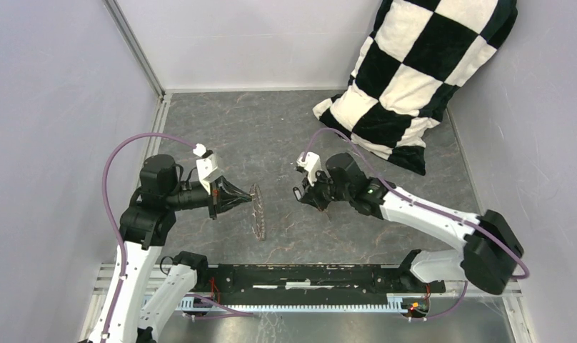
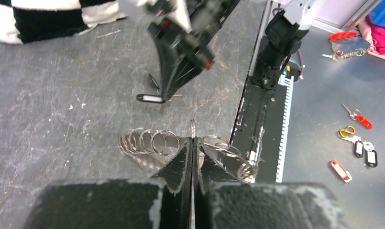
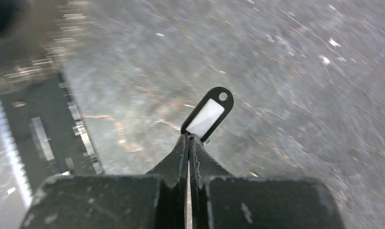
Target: Put the keys on the keyring
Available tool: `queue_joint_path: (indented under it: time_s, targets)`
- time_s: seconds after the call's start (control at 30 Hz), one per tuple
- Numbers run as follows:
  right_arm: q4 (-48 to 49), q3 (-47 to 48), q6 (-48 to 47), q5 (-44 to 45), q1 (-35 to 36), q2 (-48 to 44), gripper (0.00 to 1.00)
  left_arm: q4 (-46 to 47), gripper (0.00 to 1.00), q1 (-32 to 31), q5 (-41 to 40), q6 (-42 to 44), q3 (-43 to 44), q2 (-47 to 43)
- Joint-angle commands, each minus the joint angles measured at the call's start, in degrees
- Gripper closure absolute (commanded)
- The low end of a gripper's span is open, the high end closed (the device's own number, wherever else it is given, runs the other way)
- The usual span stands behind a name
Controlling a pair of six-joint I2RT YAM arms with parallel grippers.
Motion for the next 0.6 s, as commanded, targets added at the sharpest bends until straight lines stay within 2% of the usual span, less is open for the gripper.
queue_joint_path:
  time_s: [0.0, 0.1, 0.13, 0.27, 0.57]
  targets:
    - [-0.6, 1.1, 2.0, -16.8, 1.0, -7.0, 1.0, 4.0, 0.98, 0.0, -0.9, 2.9, -1.0, -0.3]
    - [1.2, 0.1, 3.1, -19.2, 1.3, -8.9, 1.0, 4.0, 0.98, -0.1, 1.2, 3.5, -1.4, -0.3]
    - [0.1, 0.2, 2.4, -17.2, 1.4, -8.5, 1.0, 4.0, 0.98, -0.1, 1.3, 3.6, -1.5, -0.4]
    - [-5.6, 1.8, -0.9, -9.8, 1.7, -2.7, 0.99, 3.9, 0.98, 0.0, 1.2, 3.3, -0.8, -0.7]
    - [-1.6, 0.4, -5.3, -3.2, 5.7, 9.0, 1.0, 3.8, 0.98, -0.1, 1.2, 2.7, 0.1, -1.2]
